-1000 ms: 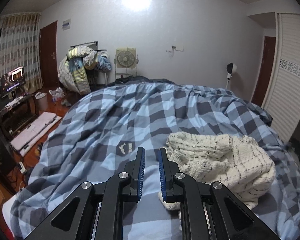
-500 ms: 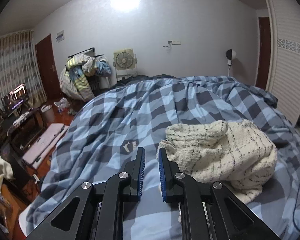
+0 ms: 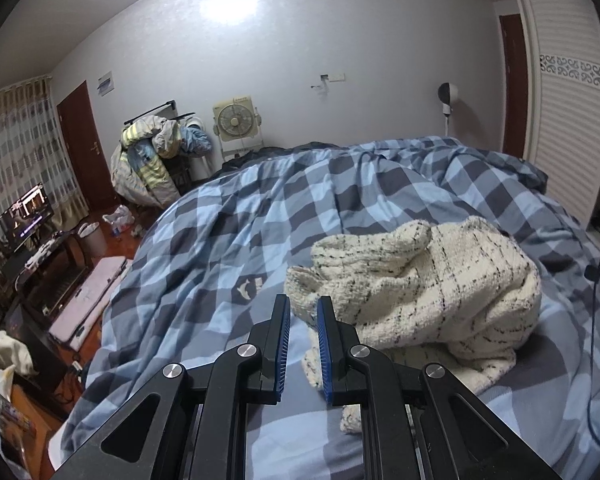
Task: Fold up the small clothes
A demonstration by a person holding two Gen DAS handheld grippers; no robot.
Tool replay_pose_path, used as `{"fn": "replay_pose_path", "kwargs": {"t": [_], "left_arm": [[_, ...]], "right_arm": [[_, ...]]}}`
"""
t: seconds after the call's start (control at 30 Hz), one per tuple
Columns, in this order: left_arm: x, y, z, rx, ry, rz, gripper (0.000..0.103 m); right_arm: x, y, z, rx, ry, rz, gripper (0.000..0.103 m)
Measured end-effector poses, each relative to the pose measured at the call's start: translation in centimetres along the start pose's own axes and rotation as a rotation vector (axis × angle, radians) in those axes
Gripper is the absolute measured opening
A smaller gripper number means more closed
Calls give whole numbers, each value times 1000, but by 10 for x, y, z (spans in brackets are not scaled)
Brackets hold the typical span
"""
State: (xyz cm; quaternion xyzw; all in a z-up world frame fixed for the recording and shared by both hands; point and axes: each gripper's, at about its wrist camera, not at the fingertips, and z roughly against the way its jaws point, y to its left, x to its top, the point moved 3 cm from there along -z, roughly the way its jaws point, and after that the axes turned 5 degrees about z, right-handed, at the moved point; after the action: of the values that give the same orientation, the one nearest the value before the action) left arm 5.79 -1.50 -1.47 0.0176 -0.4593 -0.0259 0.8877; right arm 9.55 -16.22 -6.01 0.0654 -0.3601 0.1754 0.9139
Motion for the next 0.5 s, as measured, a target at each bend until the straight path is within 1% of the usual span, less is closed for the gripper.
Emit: {"fn": "replay_pose_path", "kwargs": {"t": [0.2,0.33,0.5], "left_arm": [[-5,-3,-4,-9,26,-10,12],[-7,-5,-3,-13,29,-16,12],[-7,-8,-1,-23,23,-15,12]], "right_arm": [[-4,6,-5,11,8,10,102],[-6,4,-9,2,21,6,102],[-8,2,-12,14,34,-22,102]]}}
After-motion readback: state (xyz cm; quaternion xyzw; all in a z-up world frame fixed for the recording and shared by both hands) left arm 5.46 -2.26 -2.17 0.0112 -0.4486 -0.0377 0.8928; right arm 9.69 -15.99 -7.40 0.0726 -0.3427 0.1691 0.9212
